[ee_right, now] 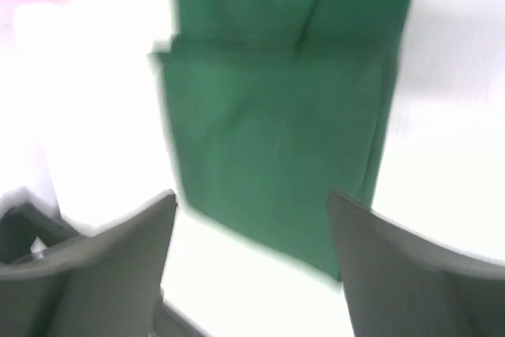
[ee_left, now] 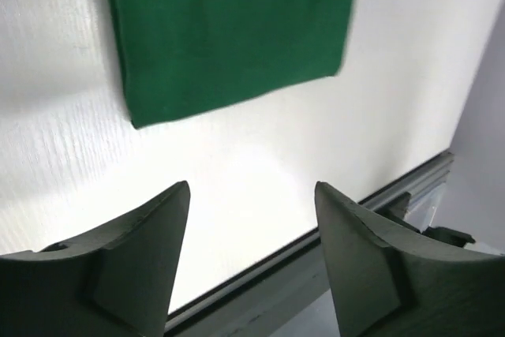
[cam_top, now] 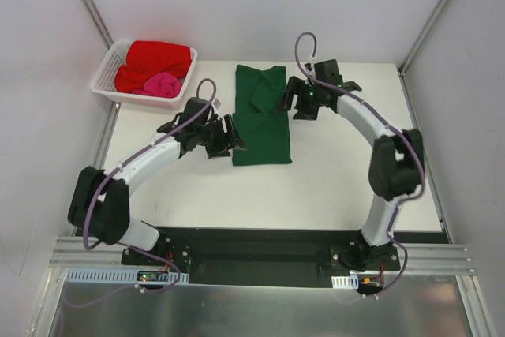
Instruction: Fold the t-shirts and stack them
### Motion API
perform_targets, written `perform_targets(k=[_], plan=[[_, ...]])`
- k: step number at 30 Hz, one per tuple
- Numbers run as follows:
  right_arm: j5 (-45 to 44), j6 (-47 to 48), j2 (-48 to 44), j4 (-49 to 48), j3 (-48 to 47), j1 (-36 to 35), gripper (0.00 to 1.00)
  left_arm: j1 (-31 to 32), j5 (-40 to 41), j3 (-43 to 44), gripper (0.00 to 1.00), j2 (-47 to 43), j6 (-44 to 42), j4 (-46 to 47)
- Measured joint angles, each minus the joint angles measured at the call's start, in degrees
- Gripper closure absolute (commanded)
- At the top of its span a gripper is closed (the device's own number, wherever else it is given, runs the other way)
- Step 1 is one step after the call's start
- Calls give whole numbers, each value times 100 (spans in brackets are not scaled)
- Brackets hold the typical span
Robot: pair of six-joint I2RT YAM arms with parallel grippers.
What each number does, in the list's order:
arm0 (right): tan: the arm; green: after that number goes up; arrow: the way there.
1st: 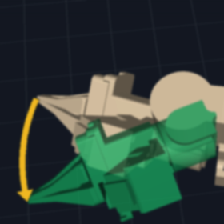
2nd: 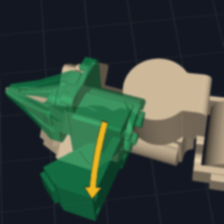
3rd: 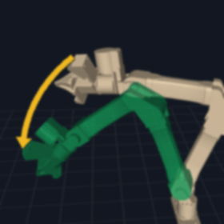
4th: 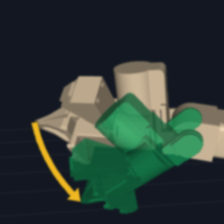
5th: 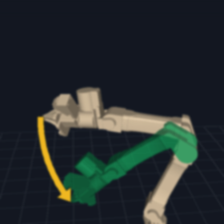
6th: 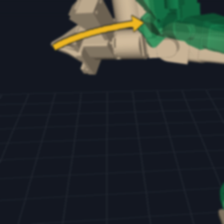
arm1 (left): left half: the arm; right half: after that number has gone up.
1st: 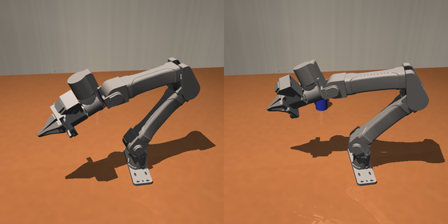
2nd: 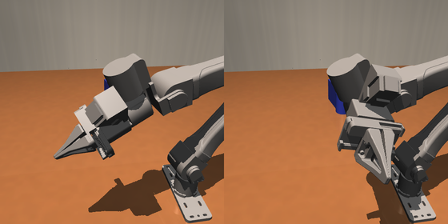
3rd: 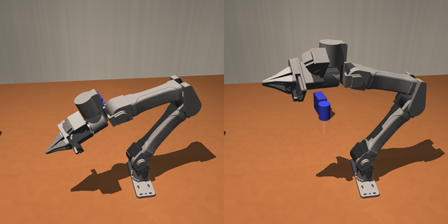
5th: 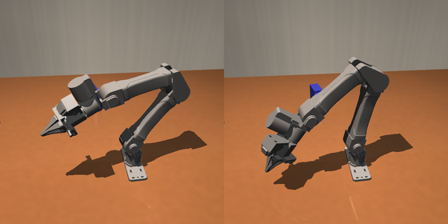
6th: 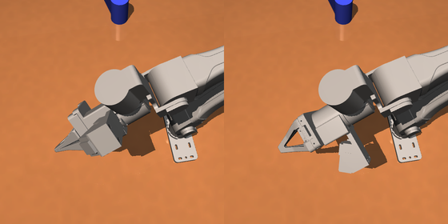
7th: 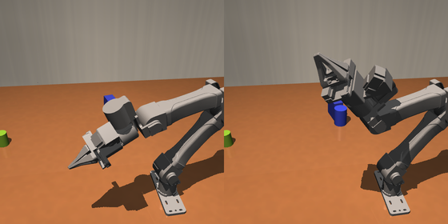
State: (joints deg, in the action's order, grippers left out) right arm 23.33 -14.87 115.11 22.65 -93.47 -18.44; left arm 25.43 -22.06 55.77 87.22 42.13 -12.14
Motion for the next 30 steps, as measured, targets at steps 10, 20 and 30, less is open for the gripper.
perform_targets(k=[10, 20, 30], plan=[[-503, 321, -2911, 367, 2763, -538, 18, -157, 179, -472, 46, -807, -426, -367], [-802, 203, -1991, 70, 3491, -719, 29, -304, 140, -605, 51, 350, -470, 61], [-916, 81, -1274, -319, 3095, -717, 40, -345, 9, -236, 61, 1147, -494, 535]])
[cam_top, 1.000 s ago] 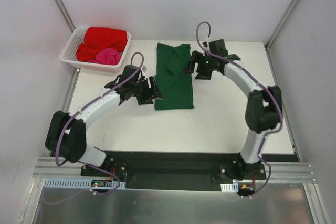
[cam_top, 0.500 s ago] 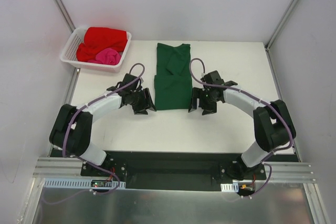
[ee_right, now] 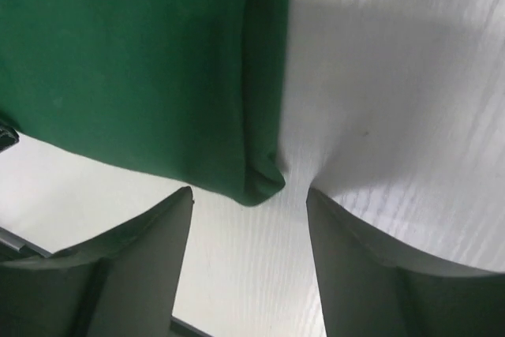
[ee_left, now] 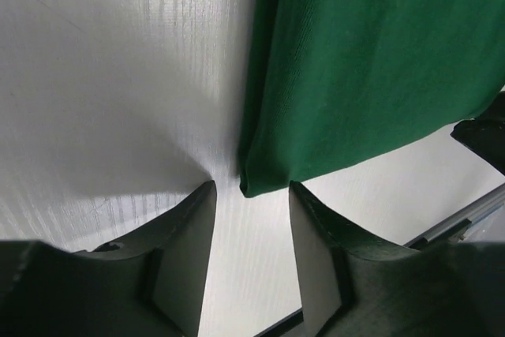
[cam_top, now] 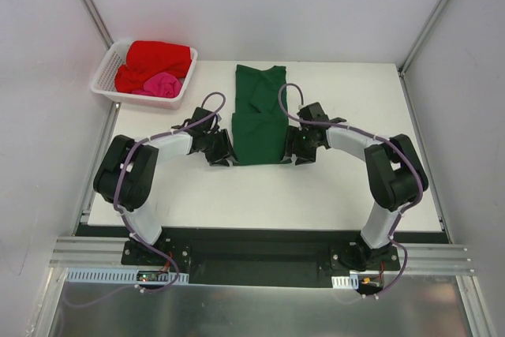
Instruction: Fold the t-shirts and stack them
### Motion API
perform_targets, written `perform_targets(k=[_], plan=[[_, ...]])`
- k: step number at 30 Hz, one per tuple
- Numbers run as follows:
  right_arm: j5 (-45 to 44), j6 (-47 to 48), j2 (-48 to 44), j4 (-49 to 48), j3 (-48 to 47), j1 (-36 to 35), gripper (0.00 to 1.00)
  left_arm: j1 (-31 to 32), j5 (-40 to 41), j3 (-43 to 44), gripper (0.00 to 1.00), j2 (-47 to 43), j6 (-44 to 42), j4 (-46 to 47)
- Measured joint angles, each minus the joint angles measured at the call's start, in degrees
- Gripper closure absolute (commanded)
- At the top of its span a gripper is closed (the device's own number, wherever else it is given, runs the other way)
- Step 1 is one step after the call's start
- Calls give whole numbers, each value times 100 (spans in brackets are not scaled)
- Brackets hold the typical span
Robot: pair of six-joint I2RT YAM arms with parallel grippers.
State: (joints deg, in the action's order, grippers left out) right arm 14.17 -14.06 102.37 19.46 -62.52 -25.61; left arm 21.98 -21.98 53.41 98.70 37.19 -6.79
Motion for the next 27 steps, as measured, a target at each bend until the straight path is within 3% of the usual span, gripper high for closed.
perform_targets(k=[3, 4, 7, 8, 10, 15, 20, 27], plan=[[11, -24, 61, -105, -28, 0, 53, -35, 0, 13, 69, 59, -31, 55], [2, -20, 74, -138, -31, 0, 62, -35, -2, 13, 71, 87, -37, 63], [-7, -37, 173, -229, -48, 7, 83, -35, -39, 24, 85, 160, -33, 142], [0, -46, 205, -247, -48, 7, 89, -35, -42, 26, 98, 190, -39, 181], [26, -70, 251, -306, -48, 7, 99, -35, -74, 26, 100, 258, -44, 251], [96, -105, 153, -581, 195, 17, 99, -33, -144, -87, 100, 225, -37, 398], [330, -361, -643, -1189, 1370, -28, 99, 138, -37, -1073, 100, -590, 216, 632], [326, -1010, -2074, -1252, 2841, -787, 99, 1340, 236, -2328, 100, -2079, 874, 249]])
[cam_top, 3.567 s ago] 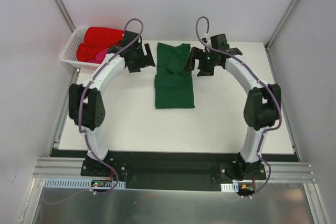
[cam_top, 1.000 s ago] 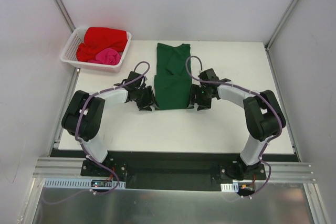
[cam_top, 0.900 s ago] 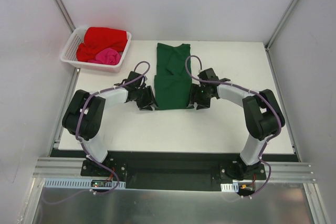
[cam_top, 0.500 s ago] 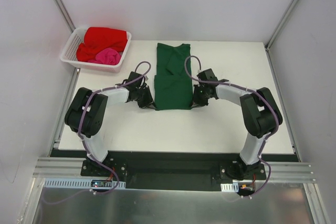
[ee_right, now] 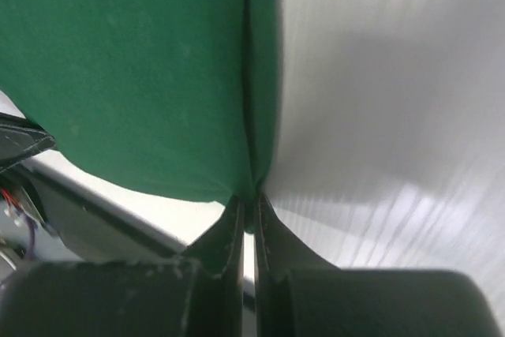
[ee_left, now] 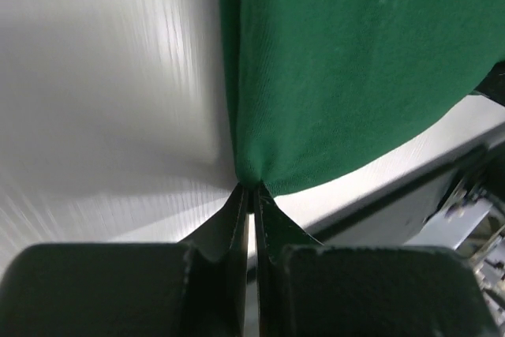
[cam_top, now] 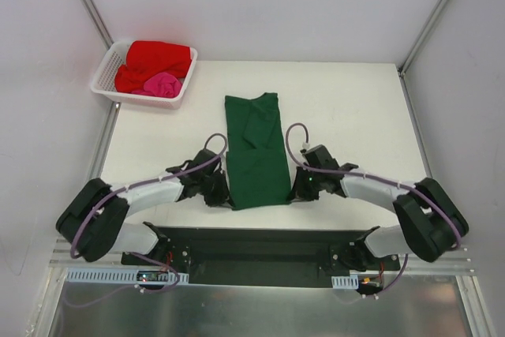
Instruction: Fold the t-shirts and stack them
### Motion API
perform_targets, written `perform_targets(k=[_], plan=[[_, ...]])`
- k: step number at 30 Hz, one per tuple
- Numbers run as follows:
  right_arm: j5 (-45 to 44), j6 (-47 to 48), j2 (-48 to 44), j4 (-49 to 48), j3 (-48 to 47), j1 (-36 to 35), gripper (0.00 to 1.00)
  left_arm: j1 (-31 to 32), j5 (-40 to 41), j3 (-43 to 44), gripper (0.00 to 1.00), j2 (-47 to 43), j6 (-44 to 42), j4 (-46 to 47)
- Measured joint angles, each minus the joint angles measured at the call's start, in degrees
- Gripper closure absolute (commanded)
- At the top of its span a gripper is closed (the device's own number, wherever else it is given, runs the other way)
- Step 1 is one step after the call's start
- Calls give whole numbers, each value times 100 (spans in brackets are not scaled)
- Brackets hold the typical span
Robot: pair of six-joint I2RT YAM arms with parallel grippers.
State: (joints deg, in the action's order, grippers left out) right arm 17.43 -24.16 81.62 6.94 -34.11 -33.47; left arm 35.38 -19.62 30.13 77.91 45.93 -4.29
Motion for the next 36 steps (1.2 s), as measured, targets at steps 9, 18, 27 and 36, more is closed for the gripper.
perform_targets(k=[9, 18, 27, 36], plan=[[-866, -1294, -2332, 1397, 612, -1587, 99, 660, 483, -243, 100, -2264, 922, -1751], [-2011, -1303, -2603, 2868, -1084, -1668, 99, 612, 1276, 1617, 100, -2361, 848, -2874], [-2605, -463, -1565, 3392, -3016, -962, 99, -234, 1532, 3064, 100, -1316, 94, -2778], [-2118, 374, -284, 3091, -3932, 50, 99, -863, 1185, 3735, 100, -98, -251, -2100]])
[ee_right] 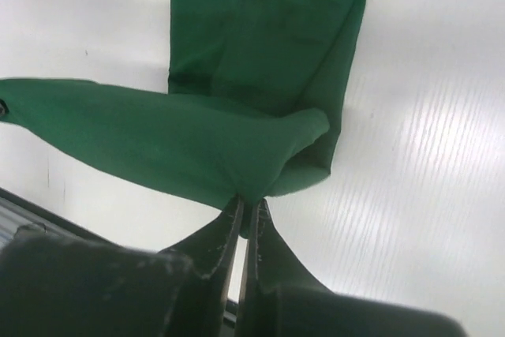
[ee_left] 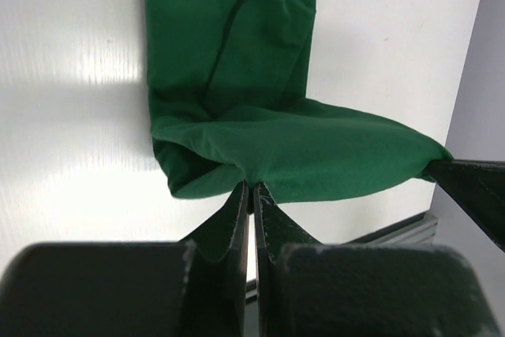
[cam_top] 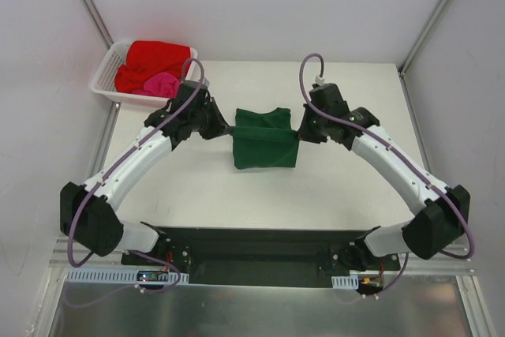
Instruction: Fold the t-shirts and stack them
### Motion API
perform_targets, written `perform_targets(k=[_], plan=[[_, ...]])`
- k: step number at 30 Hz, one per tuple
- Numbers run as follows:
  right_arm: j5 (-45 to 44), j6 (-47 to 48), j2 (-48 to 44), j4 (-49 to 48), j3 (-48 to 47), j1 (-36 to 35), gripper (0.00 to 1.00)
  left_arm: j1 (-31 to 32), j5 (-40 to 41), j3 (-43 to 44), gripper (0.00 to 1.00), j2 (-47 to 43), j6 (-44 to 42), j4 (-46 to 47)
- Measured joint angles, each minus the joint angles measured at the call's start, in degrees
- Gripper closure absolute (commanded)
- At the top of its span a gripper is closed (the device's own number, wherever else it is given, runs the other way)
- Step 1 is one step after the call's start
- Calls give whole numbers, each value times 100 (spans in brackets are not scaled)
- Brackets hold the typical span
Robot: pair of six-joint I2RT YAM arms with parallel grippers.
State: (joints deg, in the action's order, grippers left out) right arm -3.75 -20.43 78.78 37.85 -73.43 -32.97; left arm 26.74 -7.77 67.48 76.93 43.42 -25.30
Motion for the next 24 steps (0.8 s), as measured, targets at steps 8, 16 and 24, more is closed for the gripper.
perform_targets(k=[8, 16, 24], plan=[[590, 573, 1425, -229, -1032, 586, 99, -476, -225, 772, 100, 1228, -251, 317], [780, 804, 2459, -260, -1711, 872, 99, -651, -431, 1462, 100, 2420, -380, 400], [1064, 951, 3882, -107, -2883, 1156, 32, -866, -474, 2610, 41, 3845, -597, 249]])
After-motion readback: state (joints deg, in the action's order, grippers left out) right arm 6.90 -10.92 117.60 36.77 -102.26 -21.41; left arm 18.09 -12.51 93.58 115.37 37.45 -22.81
